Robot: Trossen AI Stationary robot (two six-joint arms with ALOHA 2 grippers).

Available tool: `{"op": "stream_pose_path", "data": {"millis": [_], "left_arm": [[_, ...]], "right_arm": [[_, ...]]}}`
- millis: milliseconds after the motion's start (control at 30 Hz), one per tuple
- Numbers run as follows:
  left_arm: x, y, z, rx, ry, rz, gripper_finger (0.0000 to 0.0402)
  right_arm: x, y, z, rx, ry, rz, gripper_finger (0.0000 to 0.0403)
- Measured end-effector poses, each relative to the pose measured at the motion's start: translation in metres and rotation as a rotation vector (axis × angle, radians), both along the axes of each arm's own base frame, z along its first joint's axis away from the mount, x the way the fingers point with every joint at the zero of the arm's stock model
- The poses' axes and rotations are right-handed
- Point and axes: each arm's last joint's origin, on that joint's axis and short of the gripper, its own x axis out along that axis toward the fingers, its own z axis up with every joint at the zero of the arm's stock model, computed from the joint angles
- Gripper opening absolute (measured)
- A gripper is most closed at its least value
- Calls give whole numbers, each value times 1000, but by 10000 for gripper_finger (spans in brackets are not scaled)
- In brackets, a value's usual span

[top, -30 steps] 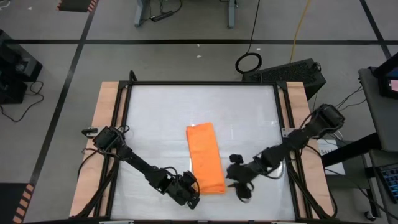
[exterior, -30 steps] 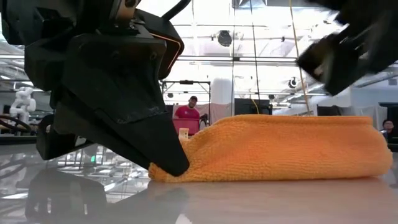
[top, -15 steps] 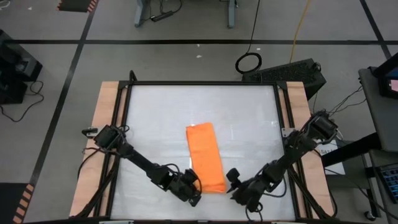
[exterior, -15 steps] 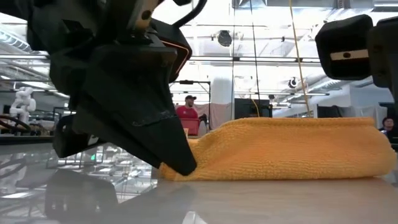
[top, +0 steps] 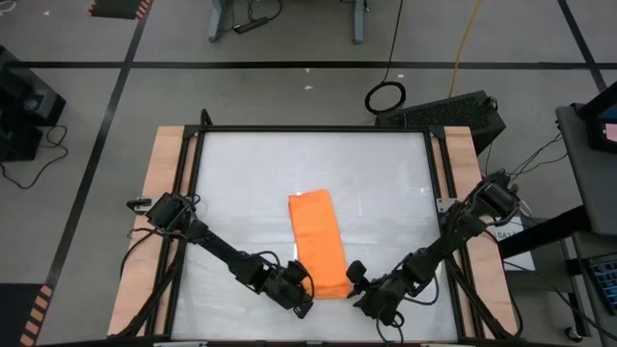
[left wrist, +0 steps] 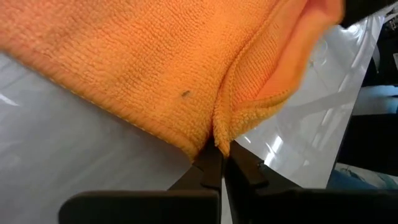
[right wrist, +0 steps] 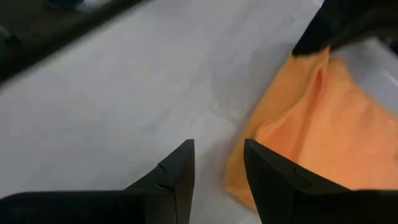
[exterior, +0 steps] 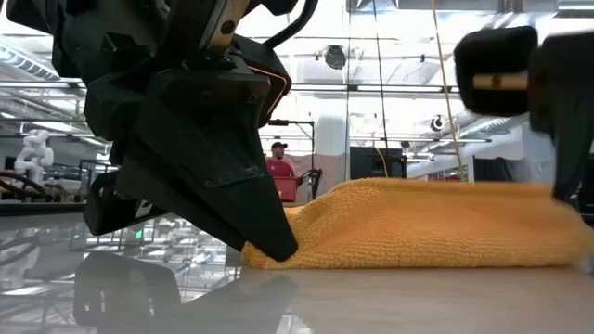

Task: Roll towel
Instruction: Roll the orange towel

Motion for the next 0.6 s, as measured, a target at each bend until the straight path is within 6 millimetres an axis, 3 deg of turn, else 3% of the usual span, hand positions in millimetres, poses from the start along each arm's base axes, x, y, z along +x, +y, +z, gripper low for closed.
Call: {"op": "stream_pose_path", "data": {"millis": [133,600], "left_arm": [[0,0,0,-1,0,0,6],[0,-1,0,-37,25,-72,6]], "right_arm": [[5,-4,-11,-21,24,-24,130],[10,-12,-12,-13,19,-118,130]]}}
